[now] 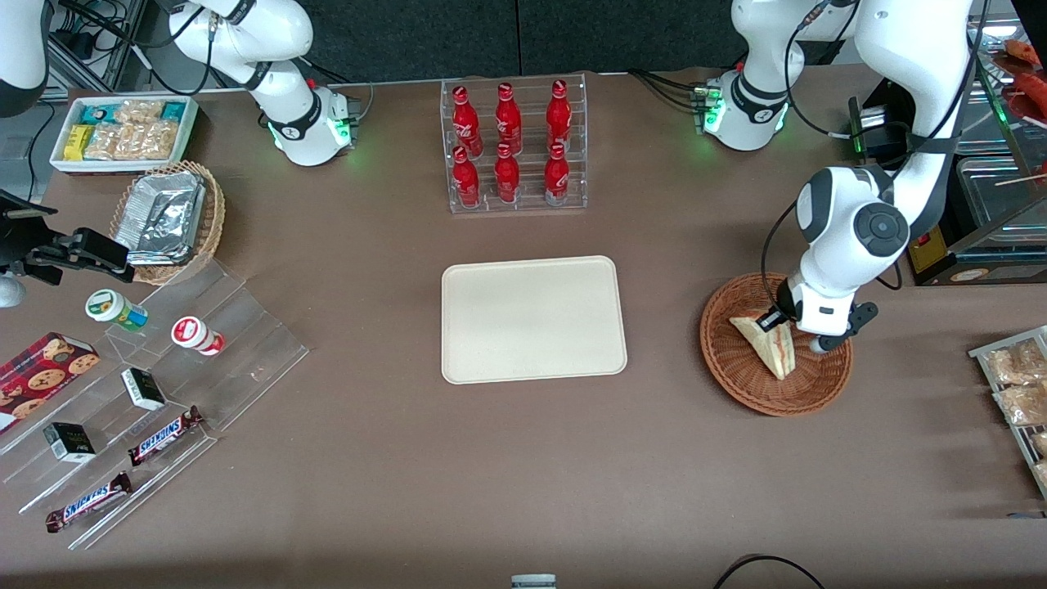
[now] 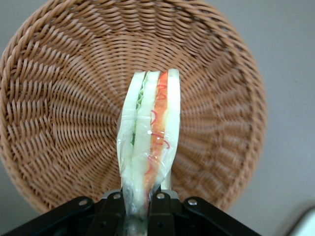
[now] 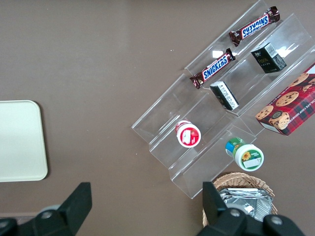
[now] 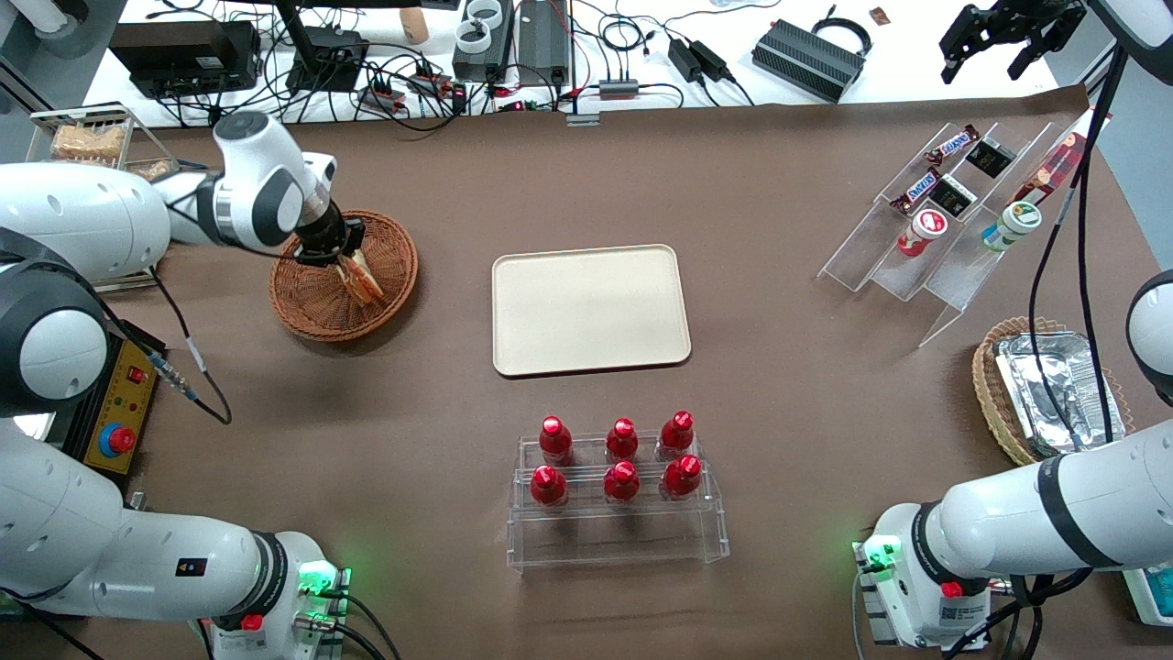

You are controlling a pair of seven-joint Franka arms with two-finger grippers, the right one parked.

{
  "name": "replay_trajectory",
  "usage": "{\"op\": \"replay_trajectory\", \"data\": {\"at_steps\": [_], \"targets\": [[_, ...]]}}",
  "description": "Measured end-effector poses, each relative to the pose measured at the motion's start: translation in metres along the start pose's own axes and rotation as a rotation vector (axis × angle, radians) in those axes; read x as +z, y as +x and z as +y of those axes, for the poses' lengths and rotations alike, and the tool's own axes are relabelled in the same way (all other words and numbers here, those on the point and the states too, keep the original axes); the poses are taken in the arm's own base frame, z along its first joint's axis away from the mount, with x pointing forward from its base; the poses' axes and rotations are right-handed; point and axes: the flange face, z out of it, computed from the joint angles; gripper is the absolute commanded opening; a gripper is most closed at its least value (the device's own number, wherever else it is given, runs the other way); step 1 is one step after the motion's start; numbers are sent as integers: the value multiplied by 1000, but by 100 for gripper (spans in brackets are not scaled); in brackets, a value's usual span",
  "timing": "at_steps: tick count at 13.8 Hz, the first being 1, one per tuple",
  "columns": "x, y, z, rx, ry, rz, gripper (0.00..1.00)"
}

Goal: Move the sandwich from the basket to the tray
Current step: 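Lift the sandwich and carry it with the left gripper over the cream tray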

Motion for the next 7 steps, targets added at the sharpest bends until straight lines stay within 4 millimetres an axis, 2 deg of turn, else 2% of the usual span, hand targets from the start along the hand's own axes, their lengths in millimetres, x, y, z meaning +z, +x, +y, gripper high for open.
{"op": "replay_trajectory", "data": {"at_steps": [2, 4, 5, 7], "targets": [[-35, -1, 28, 38, 40, -46, 0], [-64, -12, 56, 88, 62, -68, 0], [-73, -24, 72, 121, 66, -70, 0], [-79, -59, 105, 203, 67, -65, 0]]}}
